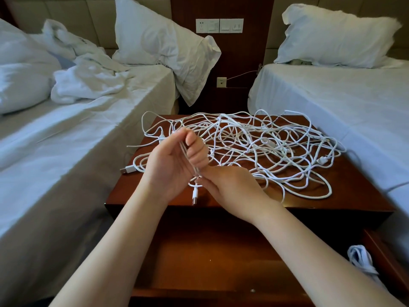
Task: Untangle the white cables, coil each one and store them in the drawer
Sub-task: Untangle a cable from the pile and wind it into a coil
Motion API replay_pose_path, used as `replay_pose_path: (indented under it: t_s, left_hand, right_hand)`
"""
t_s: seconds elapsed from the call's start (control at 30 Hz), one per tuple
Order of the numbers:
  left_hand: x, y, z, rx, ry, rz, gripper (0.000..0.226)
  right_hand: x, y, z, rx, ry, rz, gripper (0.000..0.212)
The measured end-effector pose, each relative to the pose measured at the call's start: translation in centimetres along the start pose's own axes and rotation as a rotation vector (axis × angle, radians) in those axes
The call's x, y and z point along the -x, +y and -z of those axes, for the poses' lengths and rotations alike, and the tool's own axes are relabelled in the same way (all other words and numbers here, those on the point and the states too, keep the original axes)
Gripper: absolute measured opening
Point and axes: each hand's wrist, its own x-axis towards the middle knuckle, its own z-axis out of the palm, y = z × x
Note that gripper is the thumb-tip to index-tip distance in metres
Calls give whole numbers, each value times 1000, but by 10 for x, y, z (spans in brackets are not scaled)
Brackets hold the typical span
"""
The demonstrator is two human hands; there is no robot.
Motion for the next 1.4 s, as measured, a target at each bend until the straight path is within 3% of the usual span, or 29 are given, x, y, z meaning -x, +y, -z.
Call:
replay_pose_path:
  t_s: [0.13, 0.23, 0.33, 0.53, 0.73, 0.83, 1.07, 1.23, 1.4]
  left_hand:
    - [-8, 3, 1, -107, 363, -178, 36]
    - [-11, 4, 9, -236, 508, -274, 38]
    - [-10, -1, 16, -598, 604, -332, 40]
    - [-7, -7, 20, -1156, 660, -376, 47]
    - [-6, -17, 17, -1481, 483, -284, 45]
    - [-6, -18, 10, -1399, 390, -113, 49]
    - [2, -14, -5, -854, -16, 302, 52]
    - [7, -14, -10, -723, -236, 488, 35]
    - [8, -9, -14, -553, -371, 563, 31]
  right_hand:
    - [1, 3, -5, -22, -64, -19, 25]
    - [3, 6, 0, -44, -30, -30, 26]
    - [2, 8, 5, -41, 59, -42, 23]
    - [-2, 20, 18, 51, 350, -86, 22]
    - [-4, 22, 24, 218, 504, 2, 10]
    - [-4, 24, 26, 243, 560, 38, 8]
    - [-3, 30, 35, 214, 647, 24, 16]
    - [-2, 32, 34, 186, 620, 38, 22]
    - [-3, 33, 30, 104, 547, 43, 26]
